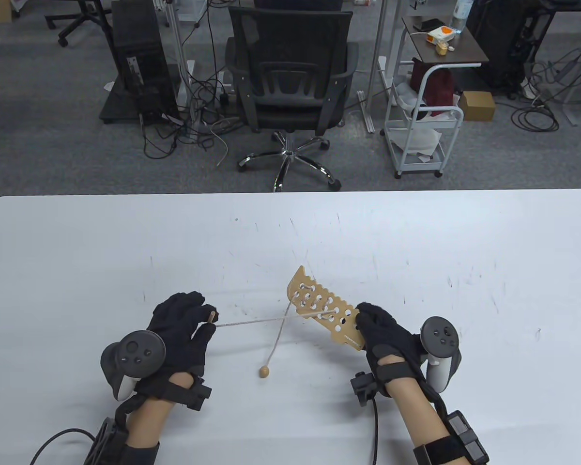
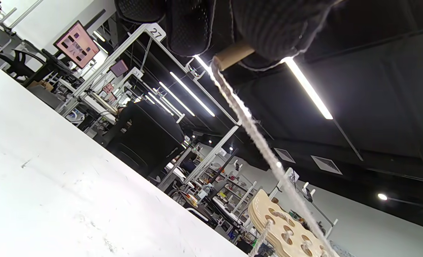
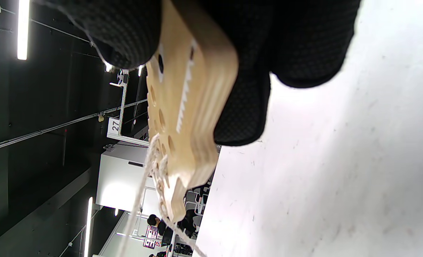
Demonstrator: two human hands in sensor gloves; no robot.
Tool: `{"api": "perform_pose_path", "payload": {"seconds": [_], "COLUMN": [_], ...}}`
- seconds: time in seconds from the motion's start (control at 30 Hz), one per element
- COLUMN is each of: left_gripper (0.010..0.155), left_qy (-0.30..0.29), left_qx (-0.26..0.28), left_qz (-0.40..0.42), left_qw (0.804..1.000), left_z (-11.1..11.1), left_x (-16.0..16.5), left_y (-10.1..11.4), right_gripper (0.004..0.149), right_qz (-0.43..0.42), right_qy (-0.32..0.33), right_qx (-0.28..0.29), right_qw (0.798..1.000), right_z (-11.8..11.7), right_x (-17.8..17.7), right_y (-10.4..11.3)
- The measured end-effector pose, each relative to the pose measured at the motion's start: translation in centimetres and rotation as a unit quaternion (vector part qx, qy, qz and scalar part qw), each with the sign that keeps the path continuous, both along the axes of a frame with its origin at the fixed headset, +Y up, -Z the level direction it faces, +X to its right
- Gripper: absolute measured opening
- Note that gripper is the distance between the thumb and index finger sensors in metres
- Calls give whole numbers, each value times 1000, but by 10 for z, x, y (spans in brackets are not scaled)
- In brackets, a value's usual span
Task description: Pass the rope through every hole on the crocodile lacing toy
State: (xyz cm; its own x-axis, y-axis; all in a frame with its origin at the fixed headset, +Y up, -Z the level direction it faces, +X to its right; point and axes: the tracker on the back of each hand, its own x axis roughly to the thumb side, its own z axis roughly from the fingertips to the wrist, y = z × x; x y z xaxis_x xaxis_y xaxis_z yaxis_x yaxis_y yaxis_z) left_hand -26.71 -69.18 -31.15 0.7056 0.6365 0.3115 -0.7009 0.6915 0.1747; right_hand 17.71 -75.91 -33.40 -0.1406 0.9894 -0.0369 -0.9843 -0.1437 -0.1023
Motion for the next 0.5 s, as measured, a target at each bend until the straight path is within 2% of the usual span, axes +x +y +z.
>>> {"api": "perform_pose_path", "payload": {"seconds": [0.23,0.37,0.5], "left_gripper": [47,47,48], "left_qy": [3,-25,-44], "left_qx": [-9,-13,-14], "left_qz": [9,20,-2], "left_qw": [1000,999,999], "left_z": [-4,-3,0], "left_x": [-4,3,14], "left_y": [-4,-5,-5], "right_gripper": [49,50,49], "right_qz": [11,14,31], "right_qy": [1,4,8], "right_qx": [1,6,13], "right_qw": [1000,1000,999], "right_z": [0,1,2], "right_x": [-3,-6,-9], "right_y": [-1,-1,0]}}
